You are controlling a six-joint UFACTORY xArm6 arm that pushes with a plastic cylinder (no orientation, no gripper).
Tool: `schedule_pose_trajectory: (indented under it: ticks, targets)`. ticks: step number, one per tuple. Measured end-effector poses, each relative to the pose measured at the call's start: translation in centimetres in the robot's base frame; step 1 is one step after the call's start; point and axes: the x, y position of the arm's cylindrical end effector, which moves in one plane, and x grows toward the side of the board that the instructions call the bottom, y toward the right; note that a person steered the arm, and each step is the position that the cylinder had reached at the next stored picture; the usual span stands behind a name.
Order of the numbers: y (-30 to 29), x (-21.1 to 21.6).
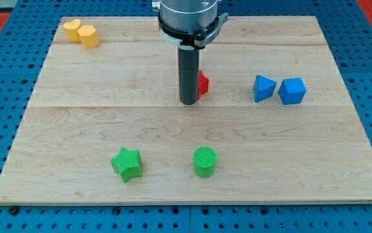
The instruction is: Drag the green blocks towards the center
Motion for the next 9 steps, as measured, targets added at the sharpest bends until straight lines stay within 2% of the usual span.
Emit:
schedule_pose_trajectory:
  ticks: [4, 5, 6, 7, 8, 9]
  targets:
    - [3.9, 6.3]
    - [4.4, 10.3]
    - [7.5, 14.1]
    - [3.6, 16.1]
    - [-0.2, 15.0]
    - [-0.2, 11.1]
